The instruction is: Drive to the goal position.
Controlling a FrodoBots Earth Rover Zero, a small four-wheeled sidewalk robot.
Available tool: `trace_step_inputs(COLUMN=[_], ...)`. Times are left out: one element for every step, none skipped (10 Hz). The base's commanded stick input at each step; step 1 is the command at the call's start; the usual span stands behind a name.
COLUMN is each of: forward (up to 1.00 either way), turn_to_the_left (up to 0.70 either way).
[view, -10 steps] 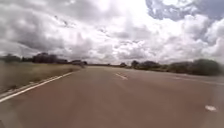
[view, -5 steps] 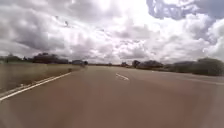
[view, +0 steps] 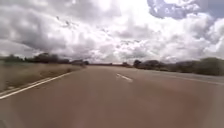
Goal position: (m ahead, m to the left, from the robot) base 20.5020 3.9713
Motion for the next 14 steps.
trace_step_inputs(forward=[1.00,1.00,1.00,1.00,1.00,1.00,1.00,1.00,1.00,1.00,1.00,1.00,1.00,1.00], turn_to_the_left=[0.01,0.00,0.00,0.00,0.00,0.00,0.00,0.00,0.00,0.00,0.00,0.00,0.00,0.00])
